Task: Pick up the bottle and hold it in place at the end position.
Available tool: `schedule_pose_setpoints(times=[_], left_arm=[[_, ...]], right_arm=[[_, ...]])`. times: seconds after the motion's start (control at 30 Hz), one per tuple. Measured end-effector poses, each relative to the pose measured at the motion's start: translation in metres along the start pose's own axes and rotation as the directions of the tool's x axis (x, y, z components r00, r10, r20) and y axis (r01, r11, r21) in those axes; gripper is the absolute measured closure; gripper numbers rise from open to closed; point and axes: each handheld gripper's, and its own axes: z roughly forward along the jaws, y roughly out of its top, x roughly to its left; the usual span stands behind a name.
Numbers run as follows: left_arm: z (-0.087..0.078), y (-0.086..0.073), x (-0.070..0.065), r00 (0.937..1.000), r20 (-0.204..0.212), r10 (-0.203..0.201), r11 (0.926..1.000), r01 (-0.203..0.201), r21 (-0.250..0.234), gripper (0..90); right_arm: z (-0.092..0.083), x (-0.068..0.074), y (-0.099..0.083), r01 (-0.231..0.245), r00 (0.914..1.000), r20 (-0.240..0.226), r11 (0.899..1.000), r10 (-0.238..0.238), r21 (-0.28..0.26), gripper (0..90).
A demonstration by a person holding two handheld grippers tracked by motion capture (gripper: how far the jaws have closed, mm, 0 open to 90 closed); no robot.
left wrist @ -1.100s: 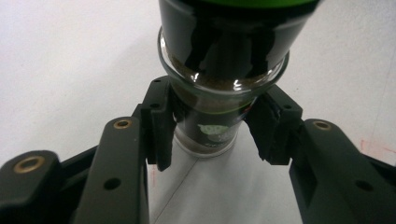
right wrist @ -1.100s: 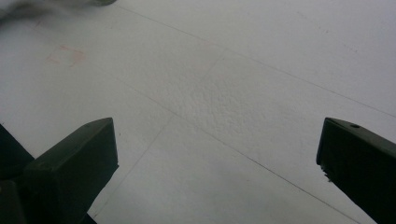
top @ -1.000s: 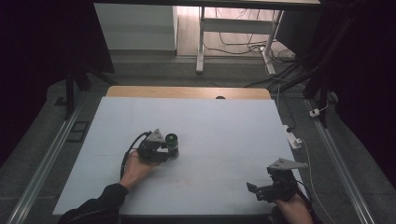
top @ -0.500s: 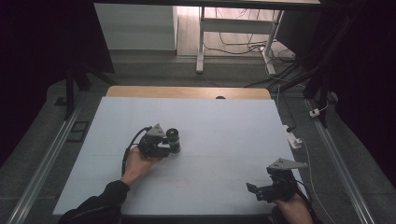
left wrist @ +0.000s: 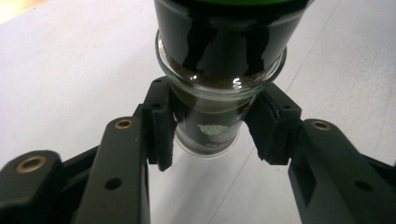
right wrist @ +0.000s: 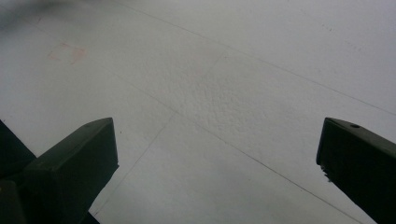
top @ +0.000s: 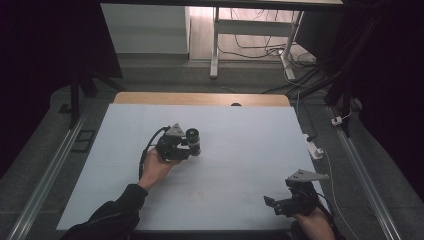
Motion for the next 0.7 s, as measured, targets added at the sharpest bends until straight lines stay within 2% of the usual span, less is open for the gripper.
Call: schedule_pose_setpoints(times=[0.4,0.7], left_arm=[[0.018,0.020,0.010,0.9996,-0.029,0.003,0.9998,-0.003,-0.018,53.8],[0.036,0.021,0.015,0.9989,-0.042,0.023,0.9997,-0.023,0.006,53.8]], right_arm=[[0.001,0.000,0.000,0.007,1.0000,0.001,1.000,-0.007,0.012,0.0],[0.001,0.001,0.000,0.011,0.9999,-0.001,1.000,-0.011,0.014,0.0]])
